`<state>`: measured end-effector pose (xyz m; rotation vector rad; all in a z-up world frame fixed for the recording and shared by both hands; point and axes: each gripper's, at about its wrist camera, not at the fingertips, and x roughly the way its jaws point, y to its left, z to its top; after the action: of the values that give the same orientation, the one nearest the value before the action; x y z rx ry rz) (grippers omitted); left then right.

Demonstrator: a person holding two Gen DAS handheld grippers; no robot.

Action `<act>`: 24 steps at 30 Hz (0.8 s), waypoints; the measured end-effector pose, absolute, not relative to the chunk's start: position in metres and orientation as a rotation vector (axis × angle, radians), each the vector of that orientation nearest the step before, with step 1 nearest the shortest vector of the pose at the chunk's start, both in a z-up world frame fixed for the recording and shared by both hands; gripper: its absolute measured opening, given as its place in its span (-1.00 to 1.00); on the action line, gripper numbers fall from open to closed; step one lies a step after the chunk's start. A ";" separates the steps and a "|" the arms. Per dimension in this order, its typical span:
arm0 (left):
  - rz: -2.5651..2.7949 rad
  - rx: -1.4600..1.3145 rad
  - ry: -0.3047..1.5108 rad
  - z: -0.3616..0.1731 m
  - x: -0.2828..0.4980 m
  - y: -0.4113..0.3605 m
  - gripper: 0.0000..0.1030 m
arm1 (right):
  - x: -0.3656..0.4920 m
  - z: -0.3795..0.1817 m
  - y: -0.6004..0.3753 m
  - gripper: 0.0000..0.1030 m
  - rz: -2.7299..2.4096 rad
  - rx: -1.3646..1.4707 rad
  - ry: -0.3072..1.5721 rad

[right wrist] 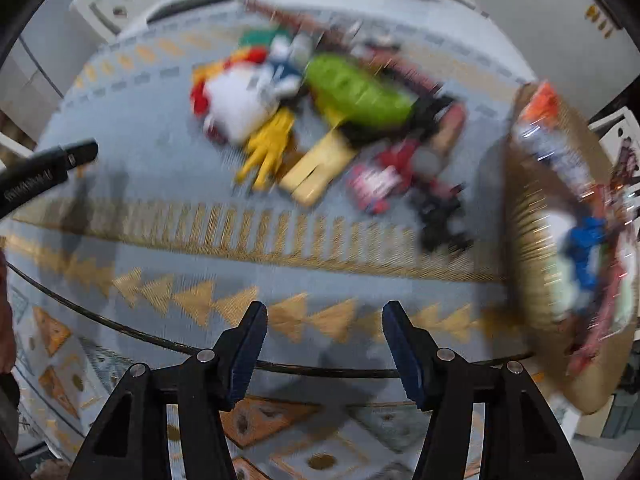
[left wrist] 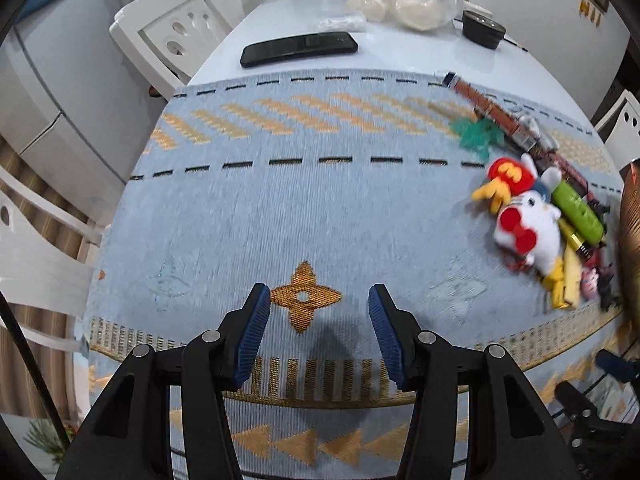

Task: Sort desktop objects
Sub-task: 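Move the left gripper to the white cat plush and grasp it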

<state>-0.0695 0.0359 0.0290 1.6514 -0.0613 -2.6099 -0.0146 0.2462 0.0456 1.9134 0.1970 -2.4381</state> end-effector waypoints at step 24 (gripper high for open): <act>-2.687 1.387 0.102 0.003 -0.060 0.011 1.00 | -0.003 0.022 0.267 1.00 -2.823 1.608 -0.096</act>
<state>-0.0603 0.0108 0.0027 1.3873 0.1016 -2.6871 -0.0026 0.2666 0.0218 1.6084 -0.0958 -2.8233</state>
